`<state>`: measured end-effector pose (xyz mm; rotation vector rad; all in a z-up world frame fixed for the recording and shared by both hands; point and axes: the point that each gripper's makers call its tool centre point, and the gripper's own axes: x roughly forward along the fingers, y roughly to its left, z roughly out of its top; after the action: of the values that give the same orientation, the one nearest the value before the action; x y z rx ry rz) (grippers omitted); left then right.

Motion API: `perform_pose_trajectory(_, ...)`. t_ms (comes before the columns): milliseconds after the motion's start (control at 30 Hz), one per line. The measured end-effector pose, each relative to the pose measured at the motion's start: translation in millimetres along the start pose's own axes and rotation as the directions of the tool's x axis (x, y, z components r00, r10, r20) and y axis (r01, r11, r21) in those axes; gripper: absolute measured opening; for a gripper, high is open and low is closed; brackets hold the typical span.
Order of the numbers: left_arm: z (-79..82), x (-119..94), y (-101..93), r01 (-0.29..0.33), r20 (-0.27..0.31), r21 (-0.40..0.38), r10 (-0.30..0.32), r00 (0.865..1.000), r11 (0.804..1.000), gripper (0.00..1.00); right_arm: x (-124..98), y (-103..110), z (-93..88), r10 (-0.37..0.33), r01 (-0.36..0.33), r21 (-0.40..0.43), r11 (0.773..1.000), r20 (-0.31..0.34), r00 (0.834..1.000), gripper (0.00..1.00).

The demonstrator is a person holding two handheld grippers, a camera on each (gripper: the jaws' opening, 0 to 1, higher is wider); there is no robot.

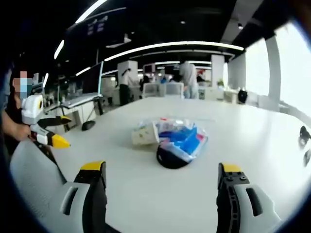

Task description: Arrange the tabletop items into an orderly group along one side of the table until the central work area is clear of visible clutter.

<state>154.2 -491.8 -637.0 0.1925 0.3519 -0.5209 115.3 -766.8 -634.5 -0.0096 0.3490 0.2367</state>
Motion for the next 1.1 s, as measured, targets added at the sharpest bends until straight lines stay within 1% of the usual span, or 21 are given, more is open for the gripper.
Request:
perform_pose_trajectory(133,0.5,-0.7,0.8,-0.005,0.003,-0.007,0.005,1.000,1.000,0.95,-1.4,-2.8,3.0,-0.012,0.012,0.004,1.000,0.017,1.000,0.93)
perform_pose_trajectory(233,3.1,-1.4,2.3,-0.013,0.016,-0.016,0.013,1.000,1.000,0.95,-1.4,-0.1,3.3,-0.001,0.002,-0.031,1.000,0.016,1.000,0.93)
perform_pose_trajectory(267,4.6,-2.4,2.6,-0.014,0.023,-0.016,0.015,1.000,1.000,0.94,-1.4,1.2,3.9,0.002,-0.002,-0.031,1.000,0.019,1.000,0.92)
perform_pose_trajectory(567,6.0,-3.8,3.3,-0.024,0.033,-0.017,0.025,0.999,1.000,0.93,-3.0,-3.2,4.9,-0.014,0.015,-0.027,1.000,0.029,0.999,0.92)
perform_pose_trajectory(700,8.4,-4.9,3.9,-0.022,0.047,-0.020,0.023,0.999,1.000,0.93,-2.4,-3.8,1.9,-0.022,0.022,-0.032,0.999,0.013,1.000,0.92)
perform_pose_trajectory(800,8.9,-5.0,4.0,-0.018,0.051,-0.031,0.019,0.999,0.999,0.92,-1.7,-1.6,-1.1,-0.020,0.020,-0.054,0.998,-0.006,1.000,0.92)
perform_pose_trajectory(900,9.9,-5.3,3.2,-0.010,0.057,-0.033,0.012,0.998,0.999,0.91,-1.1,-4.7,-4.2,-0.031,0.029,-0.050,0.998,-0.023,0.999,0.91)
perform_pose_trajectory(1000,9.3,-5.5,4.5,-0.014,0.057,-0.034,0.015,0.998,0.999,0.91,-1.6,-4.8,-5.4,-0.035,0.034,-0.048,0.998,-0.029,0.999,0.90)
perform_pose_trajectory(1033,9.3,-6.0,6.6,-0.025,0.055,-0.027,0.026,0.998,0.999,0.91,-1.4,-4.5,-5.7,-0.035,0.033,-0.052,0.998,-0.032,0.999,0.90)
perform_pose_trajectory(1100,12.6,-6.5,9.2,-0.037,0.070,-0.018,0.038,0.997,0.999,0.92,-1.0,-3.9,-6.2,-0.035,0.032,-0.061,0.998,-0.039,0.999,0.89)
